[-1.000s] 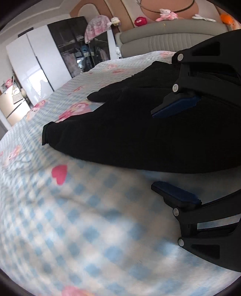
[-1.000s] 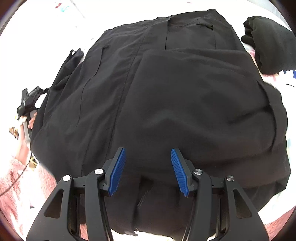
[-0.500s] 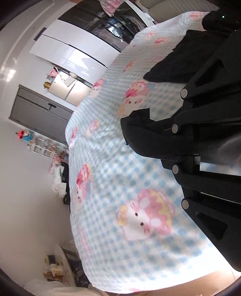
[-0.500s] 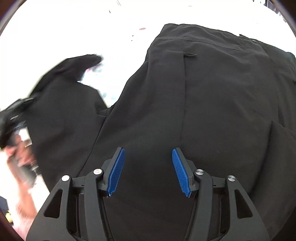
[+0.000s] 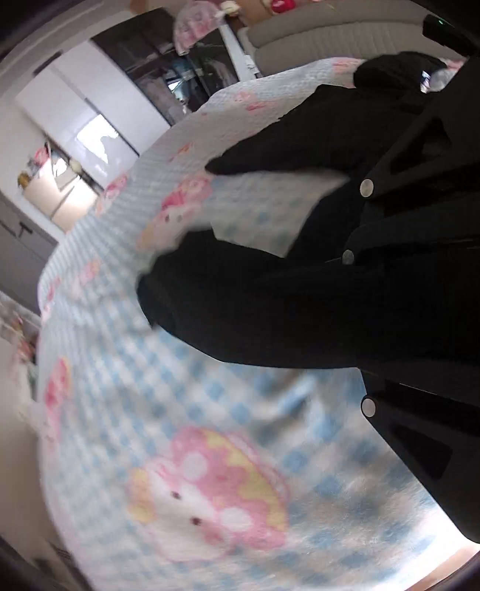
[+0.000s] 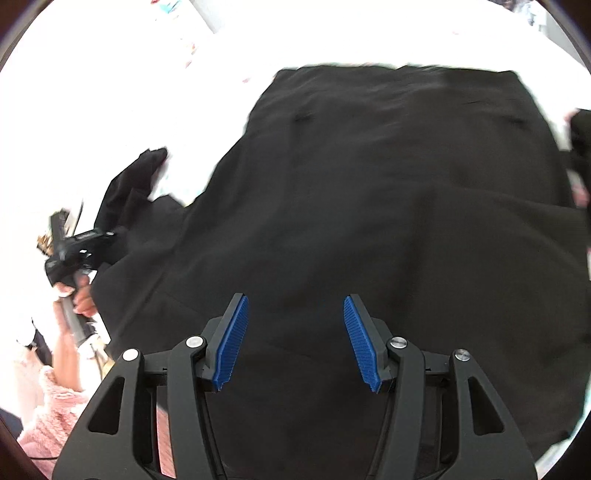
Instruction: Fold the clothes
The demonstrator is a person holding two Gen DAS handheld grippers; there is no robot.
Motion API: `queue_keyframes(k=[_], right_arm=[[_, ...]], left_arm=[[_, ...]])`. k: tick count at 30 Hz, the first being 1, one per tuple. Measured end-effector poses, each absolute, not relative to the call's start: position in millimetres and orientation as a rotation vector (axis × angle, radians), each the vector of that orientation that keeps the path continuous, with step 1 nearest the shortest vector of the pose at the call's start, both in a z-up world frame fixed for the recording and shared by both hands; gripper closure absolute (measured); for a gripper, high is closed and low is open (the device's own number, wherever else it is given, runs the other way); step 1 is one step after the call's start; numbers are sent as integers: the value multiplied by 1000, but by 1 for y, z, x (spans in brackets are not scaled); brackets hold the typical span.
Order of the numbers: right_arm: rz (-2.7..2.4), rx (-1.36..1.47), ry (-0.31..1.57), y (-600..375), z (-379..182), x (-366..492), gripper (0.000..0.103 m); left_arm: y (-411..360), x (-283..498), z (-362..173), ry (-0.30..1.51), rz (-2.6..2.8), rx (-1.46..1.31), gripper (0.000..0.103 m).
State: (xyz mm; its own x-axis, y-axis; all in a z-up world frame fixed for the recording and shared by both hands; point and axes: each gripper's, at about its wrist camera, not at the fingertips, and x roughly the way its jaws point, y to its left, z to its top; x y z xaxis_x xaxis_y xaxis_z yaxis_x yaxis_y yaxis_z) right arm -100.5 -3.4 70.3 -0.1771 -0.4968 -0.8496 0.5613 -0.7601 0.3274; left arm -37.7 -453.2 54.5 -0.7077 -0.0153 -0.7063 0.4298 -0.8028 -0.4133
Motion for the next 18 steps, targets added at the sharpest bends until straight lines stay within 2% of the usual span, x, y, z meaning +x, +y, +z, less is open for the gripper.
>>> queue_keyframes(k=[2,5,7,8,10,14,17,18], right_arm=[[-2071,1378,74,29,81,-103,48],[-2238,1321,141,67,90,-102,48],[-2348,1278,187,92,97,-102,48],[-2355,1289,148,105,96,-102,48],[-2334,1333,28,134,91,-104,48],[-2301,1379,-62,167,80,-96,45],[-2228,1372,-119,183,75,-96,41],[-2179,1361,-133,176,73,-98,39]], left_arm=[[-388,-42,95,714,-2727,980,99],[-259,-48,124,499,-2990,1022,99],[-170,-52,107,373,-3134,1147,92],[-131,-54,92,315,-3196,1234,87],[-64,-56,55,206,-3282,1455,45],[-22,-38,2,123,-3172,1723,47],[-41,-6,22,191,-3269,1560,43],[-49,3,28,216,-3279,1535,38]])
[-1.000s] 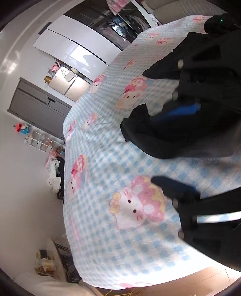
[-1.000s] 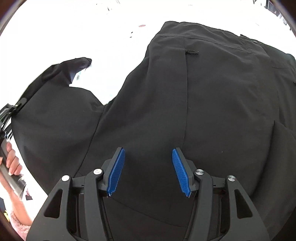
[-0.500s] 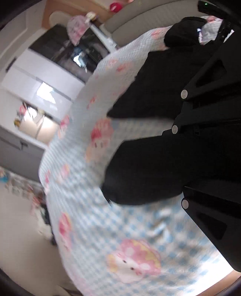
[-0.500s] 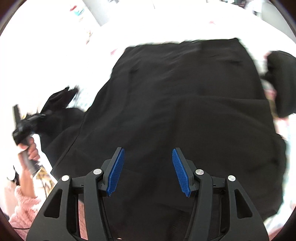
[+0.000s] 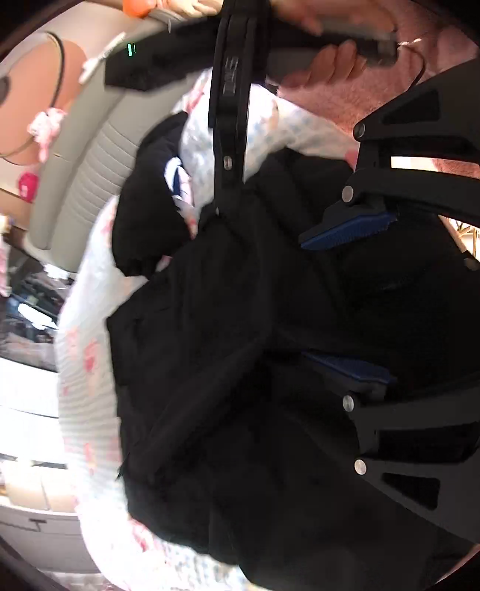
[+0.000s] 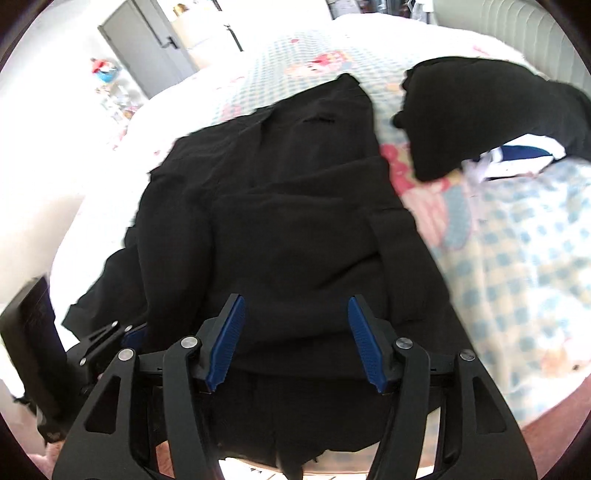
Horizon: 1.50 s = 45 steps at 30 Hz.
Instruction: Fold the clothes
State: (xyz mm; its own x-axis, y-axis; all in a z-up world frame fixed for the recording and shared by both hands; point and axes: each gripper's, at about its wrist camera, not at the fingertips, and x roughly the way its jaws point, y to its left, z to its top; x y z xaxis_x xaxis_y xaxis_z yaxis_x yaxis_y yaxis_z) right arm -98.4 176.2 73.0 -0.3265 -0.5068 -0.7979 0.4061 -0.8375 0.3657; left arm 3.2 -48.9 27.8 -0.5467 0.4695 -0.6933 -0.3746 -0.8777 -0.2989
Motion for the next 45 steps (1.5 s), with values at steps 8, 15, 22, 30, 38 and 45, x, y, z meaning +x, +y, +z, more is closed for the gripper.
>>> queue_keyframes(k=[8,15,22,30,38,45], right_arm=[[-1917,1280,-1,41,69,-122,16],[-2012,1349,317,-24,28,-147,87],[-2249,1016,10,90,118,-115,87],[-2224,1206,-63,155,71,-126,67],[-2312,1269,-223,176,60,-138,60],[-2246,1310,1,108,41,-144,42]], left_arm=[[-140,27,41,-415,2664,-1147,38],[-179,39,65,-483,2812,-1089,38],[-191,30,59,-625,2700,-1026,36],[-164,-1,-1,-505,2719,-1397,40],[-206,45,13,-509,2904,-1559,38],[-201,56,12,-679,2911,-1439,38]])
